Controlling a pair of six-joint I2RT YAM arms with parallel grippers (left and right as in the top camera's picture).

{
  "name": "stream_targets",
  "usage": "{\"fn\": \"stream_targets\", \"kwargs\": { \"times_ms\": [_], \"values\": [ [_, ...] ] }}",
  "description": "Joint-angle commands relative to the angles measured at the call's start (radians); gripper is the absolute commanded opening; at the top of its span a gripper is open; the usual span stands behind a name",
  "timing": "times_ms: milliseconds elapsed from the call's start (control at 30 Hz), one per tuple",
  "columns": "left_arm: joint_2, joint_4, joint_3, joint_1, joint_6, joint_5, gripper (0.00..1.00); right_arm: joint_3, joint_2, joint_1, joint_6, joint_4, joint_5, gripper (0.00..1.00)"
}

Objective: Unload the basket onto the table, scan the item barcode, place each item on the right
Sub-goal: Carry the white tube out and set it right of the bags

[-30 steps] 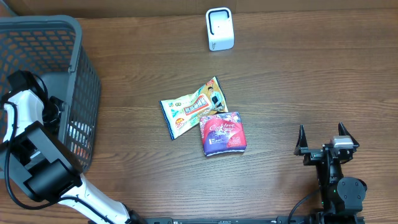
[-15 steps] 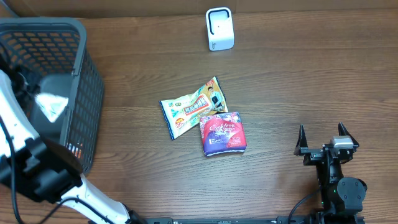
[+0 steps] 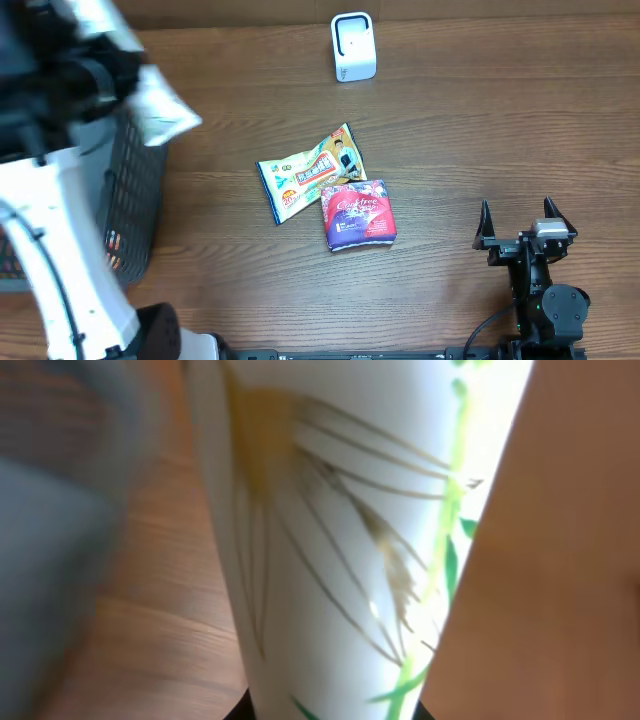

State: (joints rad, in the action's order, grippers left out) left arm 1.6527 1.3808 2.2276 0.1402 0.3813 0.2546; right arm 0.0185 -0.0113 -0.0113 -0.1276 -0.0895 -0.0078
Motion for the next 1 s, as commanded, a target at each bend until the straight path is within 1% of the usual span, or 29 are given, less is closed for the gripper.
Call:
{"fn": "stream_targets", "kwargs": {
  "times_ms": [0,133,200,267,433,500,600,667,833,933,967],
  "values": [
    [0.066,-0.014,-0.069,-0.219,-0.04,-0.102,0.04,-0.01,0.008,0.005,-0.001,0.006,0.007,1.0],
    [0.166,-0.09,-0.152,-0.407,-0.018,-0.108,0.04,-0.01,0.008,0.005,-0.001,0.006,0.007,1.0],
    [0.232,-0.154,-0.171,-0.478,0.022,-0.108,0.04,-0.01,0.008,0.005,-0.001,0.006,0.007,1.0],
    [0.3,-0.23,-0.173,-0.537,0.089,-0.107,0.04,-0.01,0.008,0.005,-0.001,0.005,0.007,1.0],
    [0.439,-0.423,-0.173,-0.647,0.183,-0.097,0.04,-0.01,0.008,0.005,-0.001,0.005,0.007,1.0],
    [0.493,-0.491,-0.173,-0.688,0.238,-0.098,0.04,-0.01,0.008,0.005,-0.001,0.006,0.007,1.0],
    [0.566,-0.555,-0.173,-0.729,0.35,-0.098,0.04,-0.01,0.008,0.005,-0.001,0.005,0.007,1.0],
    [0.613,-0.587,-0.173,-0.751,0.402,-0.098,0.04,-0.01,0.008,0.005,-0.001,0.006,0.007,1.0],
    [0.705,-0.599,-0.173,-0.785,0.412,-0.098,0.04,-0.01,0.008,0.005,-0.001,0.005,0.007,1.0],
    [0.723,-0.592,-0.173,-0.79,0.411,-0.099,0.04,-0.01,0.008,0.005,-0.001,0.006,0.007,1.0],
    [0.723,-0.592,-0.172,-0.79,0.405,-0.099,0.08,-0.01,0.008,0.005,-0.001,0.006,0.007,1.0]
  ]
}}
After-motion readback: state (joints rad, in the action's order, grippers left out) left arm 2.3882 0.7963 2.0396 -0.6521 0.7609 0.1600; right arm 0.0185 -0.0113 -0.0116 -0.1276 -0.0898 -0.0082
